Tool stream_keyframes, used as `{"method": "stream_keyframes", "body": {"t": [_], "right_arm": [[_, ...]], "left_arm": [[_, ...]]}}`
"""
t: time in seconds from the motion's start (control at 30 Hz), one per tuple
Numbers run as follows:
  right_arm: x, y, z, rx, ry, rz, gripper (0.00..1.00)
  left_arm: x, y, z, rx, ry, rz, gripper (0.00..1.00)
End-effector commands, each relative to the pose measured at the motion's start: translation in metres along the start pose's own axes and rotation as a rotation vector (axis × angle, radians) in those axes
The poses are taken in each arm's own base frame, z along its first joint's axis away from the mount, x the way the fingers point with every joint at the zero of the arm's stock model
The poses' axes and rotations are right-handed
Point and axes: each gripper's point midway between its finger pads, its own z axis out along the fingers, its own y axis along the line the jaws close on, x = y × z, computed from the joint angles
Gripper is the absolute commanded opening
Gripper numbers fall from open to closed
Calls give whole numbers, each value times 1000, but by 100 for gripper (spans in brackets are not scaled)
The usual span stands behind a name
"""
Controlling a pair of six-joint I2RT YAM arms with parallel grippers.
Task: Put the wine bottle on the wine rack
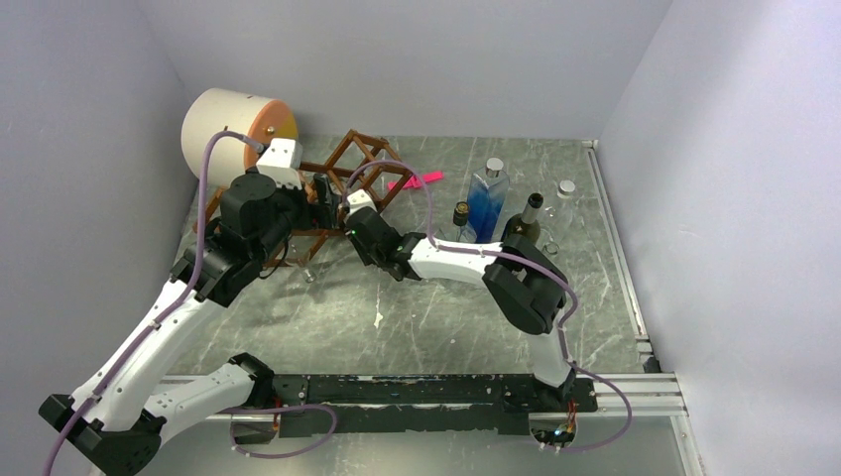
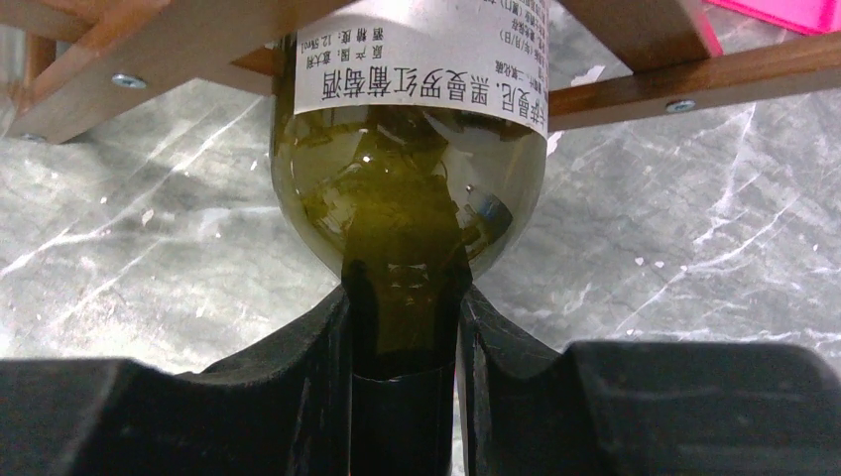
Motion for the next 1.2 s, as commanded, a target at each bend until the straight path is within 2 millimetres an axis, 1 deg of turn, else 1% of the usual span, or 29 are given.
{"method": "stream_keyframes", "body": {"t": [0.0, 0.07, 0.17, 0.37, 0.5, 0.6, 0.67, 0.73, 0.9, 1.07, 1.17], "right_arm": [[-69, 2, 3, -4, -205, 85, 33], [-71, 1, 3, -7, -217, 85, 38], [-72, 0, 5, -14, -229, 85, 41], [-74, -4, 11, -19, -234, 76, 45], [-77, -2, 11, -35, -234, 78, 47], [-74, -1, 11, -43, -222, 80, 51], [-74, 0, 9, -52, -220, 85, 55], [-79, -1, -1, -60, -231, 92, 60], [-100, -3, -29, -92, -264, 113, 63], [-121, -5, -65, -133, -294, 141, 64], [-135, -12, -89, -137, -319, 165, 65]], "left_arm": [[-19, -1, -10, 3, -45, -22, 95], [-19, -1, -10, 2, -42, -22, 95], [-18, 0, -11, -1, -40, -22, 95], [-17, 0, -11, -3, -38, -24, 95], [-16, 1, -10, -8, -34, -21, 95], [-17, 1, -11, -8, -36, -23, 95], [-19, 1, -12, -8, -41, -23, 95], [-21, 2, -13, -10, -48, -22, 95], [-33, 4, -19, -20, -79, -18, 95], [-52, 8, -34, -22, -145, -19, 95], [-63, 10, -45, -16, -188, -18, 95]]}}
